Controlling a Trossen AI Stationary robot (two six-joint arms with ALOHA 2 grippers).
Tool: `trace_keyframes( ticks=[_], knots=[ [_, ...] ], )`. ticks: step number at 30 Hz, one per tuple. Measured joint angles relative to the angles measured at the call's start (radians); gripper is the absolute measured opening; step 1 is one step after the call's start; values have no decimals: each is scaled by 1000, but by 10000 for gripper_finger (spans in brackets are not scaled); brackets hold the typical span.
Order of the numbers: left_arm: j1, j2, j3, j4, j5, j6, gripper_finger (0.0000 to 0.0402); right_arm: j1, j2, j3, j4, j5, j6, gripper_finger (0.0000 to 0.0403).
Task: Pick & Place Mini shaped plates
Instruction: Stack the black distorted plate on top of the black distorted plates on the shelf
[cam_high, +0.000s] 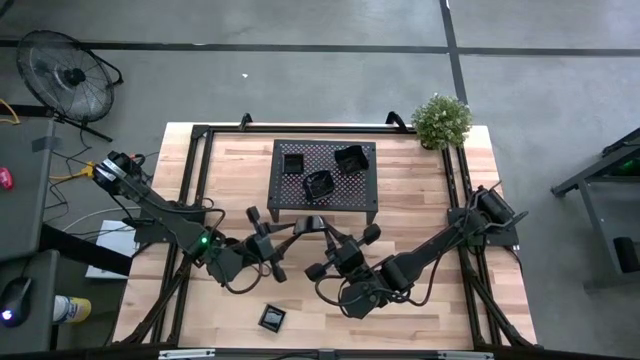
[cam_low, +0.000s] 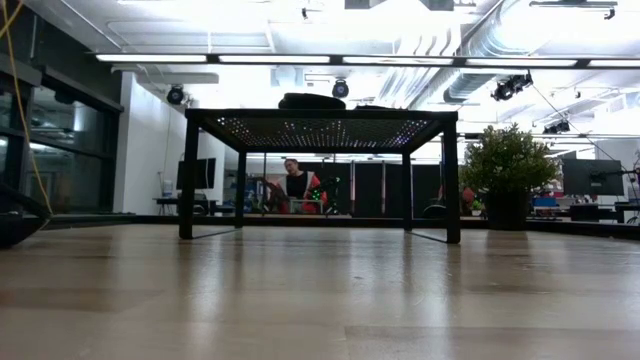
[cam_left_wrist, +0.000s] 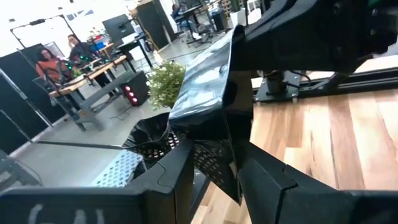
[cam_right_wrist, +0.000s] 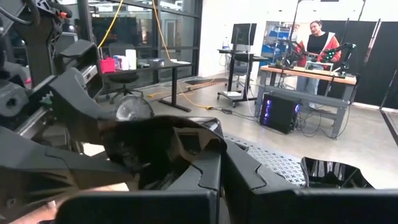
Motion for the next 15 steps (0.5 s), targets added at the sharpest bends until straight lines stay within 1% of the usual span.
trace_keyframes(
  ticks=[4, 9, 12, 15],
  knots=[
    [0, 0, 1, 7, -19, 19, 113, 0, 0, 0, 0, -1, 0, 0],
    [0, 0, 1, 6, 20, 18, 113, 0, 0, 0, 0, 0, 0, 0],
    [0, 0, 1, 4, 21, 15, 113, 0, 0, 0, 0, 0, 0, 0],
    [0, 0, 1, 2, 22, 15, 125, 0, 0, 0, 0, -4, 0, 0]
  ],
)
